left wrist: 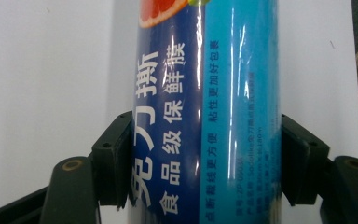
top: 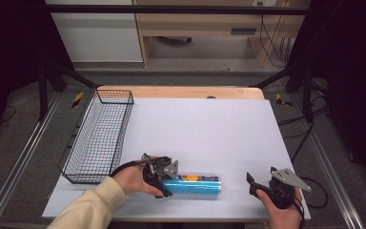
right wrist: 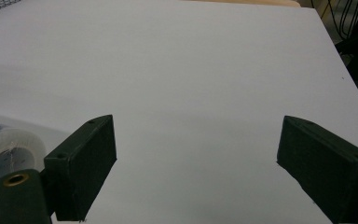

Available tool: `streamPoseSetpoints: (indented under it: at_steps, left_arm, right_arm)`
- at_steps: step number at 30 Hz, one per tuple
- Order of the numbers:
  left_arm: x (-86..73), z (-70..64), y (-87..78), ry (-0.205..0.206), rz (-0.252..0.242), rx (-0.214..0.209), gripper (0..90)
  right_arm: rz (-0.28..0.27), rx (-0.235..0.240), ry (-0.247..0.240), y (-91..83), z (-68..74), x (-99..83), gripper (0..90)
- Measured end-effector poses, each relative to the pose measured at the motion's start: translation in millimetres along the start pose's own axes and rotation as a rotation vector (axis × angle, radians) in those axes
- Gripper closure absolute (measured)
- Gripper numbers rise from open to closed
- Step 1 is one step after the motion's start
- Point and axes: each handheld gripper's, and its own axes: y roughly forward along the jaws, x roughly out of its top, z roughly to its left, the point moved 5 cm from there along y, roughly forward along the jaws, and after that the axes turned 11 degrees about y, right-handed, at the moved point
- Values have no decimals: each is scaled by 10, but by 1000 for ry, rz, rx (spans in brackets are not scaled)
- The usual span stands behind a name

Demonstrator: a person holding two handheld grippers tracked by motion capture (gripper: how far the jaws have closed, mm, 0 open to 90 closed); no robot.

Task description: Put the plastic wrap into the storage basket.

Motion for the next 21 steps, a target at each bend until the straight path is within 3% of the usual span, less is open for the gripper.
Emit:
streamPoseSetpoints:
  at_steps: [16,21]
  left_arm:
    - [-4,-32,-11,-32,-18,-9,320]
    - [-4,-28,-14,-46,-23,15,321]
  right_arm:
    - [-1,0,3,-2,-1,4,121]
    - [-1,-1,4,-4,-4,4,121]
